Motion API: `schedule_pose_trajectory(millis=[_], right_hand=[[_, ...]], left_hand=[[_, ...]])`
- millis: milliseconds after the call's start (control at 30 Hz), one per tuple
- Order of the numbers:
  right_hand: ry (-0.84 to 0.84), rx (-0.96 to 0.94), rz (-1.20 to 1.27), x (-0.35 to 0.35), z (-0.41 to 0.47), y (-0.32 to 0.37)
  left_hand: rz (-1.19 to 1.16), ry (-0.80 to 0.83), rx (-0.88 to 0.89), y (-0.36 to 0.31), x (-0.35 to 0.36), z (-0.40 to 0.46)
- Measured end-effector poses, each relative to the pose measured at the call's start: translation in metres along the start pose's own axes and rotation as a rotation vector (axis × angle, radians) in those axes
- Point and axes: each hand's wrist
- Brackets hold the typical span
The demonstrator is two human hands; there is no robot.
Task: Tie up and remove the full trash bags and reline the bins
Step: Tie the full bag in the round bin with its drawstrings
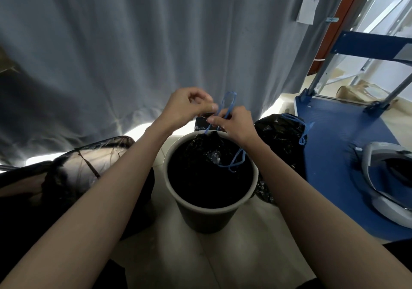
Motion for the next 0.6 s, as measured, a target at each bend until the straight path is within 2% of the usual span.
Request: schedule_pose_trajectory(millis=[100,200,400,600], right_hand=[[0.004,0.013,0.047,-0.003,-0.002,-0.001],[0.024,0.016,0.059,-0.002,-0.004,0.000],[-0.026,0.097,0.121,-0.003,-0.007,0.003],[-0.115,0.085,0.054,-0.006,-0.005,0.003]], left_hand=[[0.241,0.101,-0.088,0.035,0.003,-0.011],[0.365,0.106,-0.049,0.056,0.019,-0.026],[0.374,0.081,0.035,0.064,0.020,-0.026],[0.395,0.123,-0.012,0.076,0.016,-0.029]])
Point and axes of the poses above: each hand's wrist, its own z-axis towards the middle knuckle, its own x-axis out of the palm, y = z × x, and after that the axes turned 12 degrees about -y, right-handed
